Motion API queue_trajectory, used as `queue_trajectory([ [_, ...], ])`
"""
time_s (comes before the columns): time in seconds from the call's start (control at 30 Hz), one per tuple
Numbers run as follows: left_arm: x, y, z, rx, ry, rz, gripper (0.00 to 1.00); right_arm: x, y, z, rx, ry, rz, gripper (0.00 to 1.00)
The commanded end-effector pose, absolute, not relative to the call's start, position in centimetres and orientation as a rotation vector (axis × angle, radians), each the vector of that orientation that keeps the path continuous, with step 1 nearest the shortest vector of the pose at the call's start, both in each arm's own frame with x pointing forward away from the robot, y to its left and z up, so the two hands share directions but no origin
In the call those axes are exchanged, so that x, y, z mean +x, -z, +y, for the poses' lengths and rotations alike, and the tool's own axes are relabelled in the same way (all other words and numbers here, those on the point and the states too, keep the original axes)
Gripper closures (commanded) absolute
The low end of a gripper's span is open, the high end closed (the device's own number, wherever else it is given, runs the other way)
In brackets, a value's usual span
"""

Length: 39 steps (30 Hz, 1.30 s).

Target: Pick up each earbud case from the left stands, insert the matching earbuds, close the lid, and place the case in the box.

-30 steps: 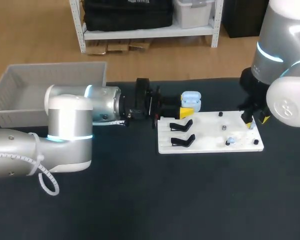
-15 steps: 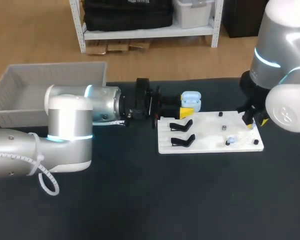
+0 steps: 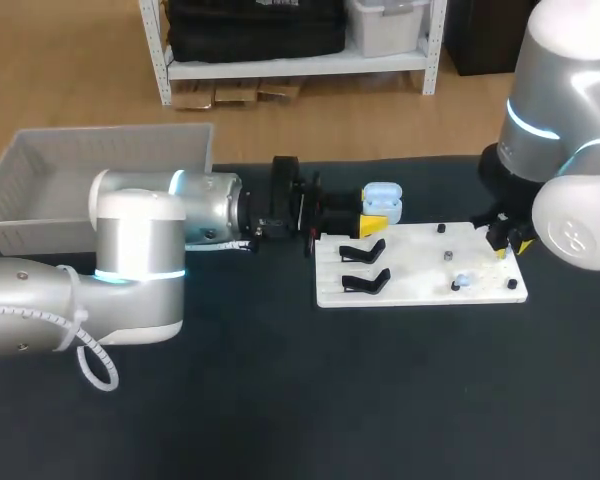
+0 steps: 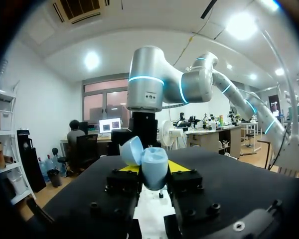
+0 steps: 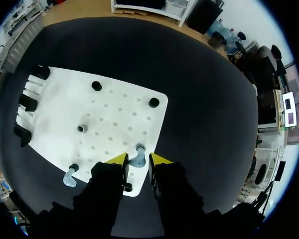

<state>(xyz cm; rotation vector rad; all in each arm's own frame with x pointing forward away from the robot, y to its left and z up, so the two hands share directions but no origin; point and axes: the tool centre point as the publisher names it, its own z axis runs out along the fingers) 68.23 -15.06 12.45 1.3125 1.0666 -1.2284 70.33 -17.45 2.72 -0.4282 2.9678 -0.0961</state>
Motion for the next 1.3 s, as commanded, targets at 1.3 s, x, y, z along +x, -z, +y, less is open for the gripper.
queue_trajectory([
  [1.3,68.2,-12.3,-15.1,1.309,1.225,1.063,1.0,65.2,-14.5,-13.1,-0.323,0.12,3.013,1.0],
])
